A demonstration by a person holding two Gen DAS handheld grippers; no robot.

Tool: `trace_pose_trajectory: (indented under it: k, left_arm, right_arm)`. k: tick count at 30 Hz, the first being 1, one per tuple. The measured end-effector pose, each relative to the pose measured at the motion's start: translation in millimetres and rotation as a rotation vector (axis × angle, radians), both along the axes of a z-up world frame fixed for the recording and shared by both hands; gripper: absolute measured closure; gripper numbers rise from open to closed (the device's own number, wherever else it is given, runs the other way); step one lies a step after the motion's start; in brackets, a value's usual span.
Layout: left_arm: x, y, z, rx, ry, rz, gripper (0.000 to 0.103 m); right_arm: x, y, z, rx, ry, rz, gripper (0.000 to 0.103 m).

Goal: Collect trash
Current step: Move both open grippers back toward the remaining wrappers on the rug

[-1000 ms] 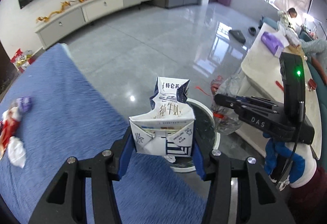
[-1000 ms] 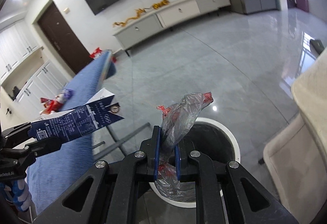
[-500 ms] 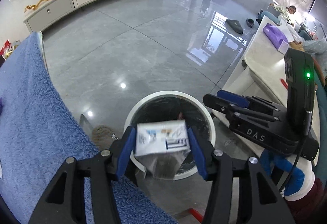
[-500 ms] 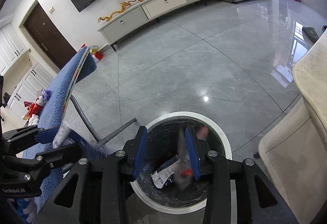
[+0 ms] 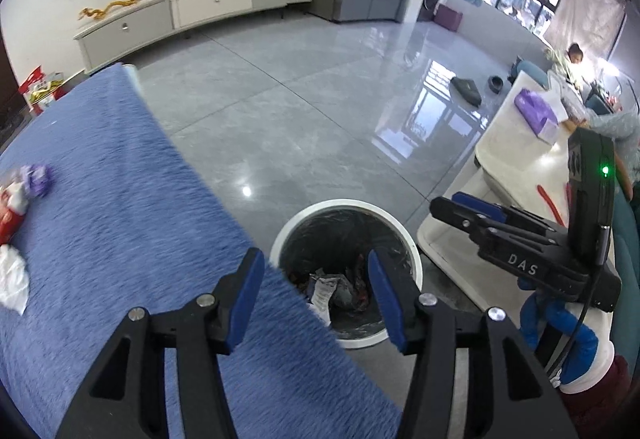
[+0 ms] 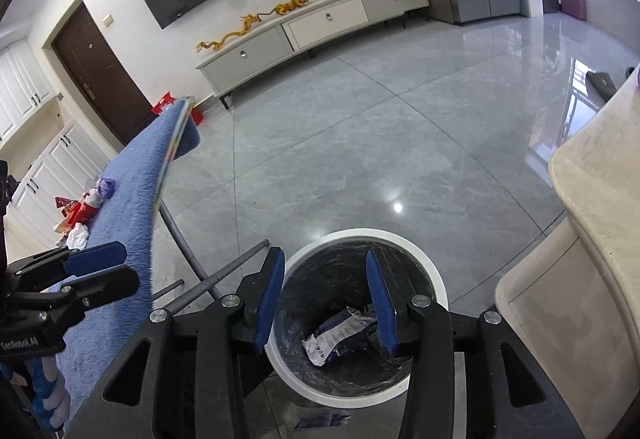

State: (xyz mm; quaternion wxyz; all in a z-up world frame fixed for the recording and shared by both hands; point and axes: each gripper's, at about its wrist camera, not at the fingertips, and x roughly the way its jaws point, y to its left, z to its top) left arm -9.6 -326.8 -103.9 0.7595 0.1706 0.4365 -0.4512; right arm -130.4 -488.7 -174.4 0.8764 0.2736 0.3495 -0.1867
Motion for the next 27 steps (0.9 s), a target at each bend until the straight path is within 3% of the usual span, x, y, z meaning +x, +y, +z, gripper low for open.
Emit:
trace_pose_trajectory:
  k: [7,12,27]
  left_arm:
    - [7.4,45.7,25.4,-0.063,-0.064,0.074,0.050]
    - [13.1,83.5,41.1,-0.111,-0.121,0.160,0.037]
    - [23.8,172.2,58.2,-0.149,-0.221,0.380,0.036]
  right_arm:
    - [-1.8,24.1,20.1,-0.027,-0.020,0.028,0.061]
    - [0.3,39.6,40.1,-0.065,-0.032,0.056,0.060]
    - [15.0,95.2,68.3,-0.119,-0.029,0.177,0.059]
